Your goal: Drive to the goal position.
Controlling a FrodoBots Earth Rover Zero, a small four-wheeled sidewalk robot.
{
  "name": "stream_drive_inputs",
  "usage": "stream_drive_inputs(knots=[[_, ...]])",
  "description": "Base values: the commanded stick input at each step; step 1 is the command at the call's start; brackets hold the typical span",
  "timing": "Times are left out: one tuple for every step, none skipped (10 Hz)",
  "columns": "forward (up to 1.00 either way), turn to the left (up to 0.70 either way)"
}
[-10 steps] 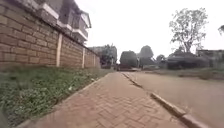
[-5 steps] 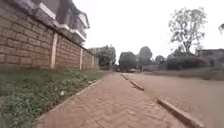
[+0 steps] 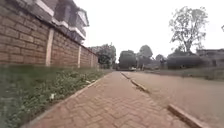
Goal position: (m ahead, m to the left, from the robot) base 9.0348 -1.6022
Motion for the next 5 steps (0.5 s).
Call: stream_drive_inputs(knots=[[0.7, 0.0], [0.7, 0.0], [0.7, 0.0], [0.7, 0.0], [0.7, 0.0]])
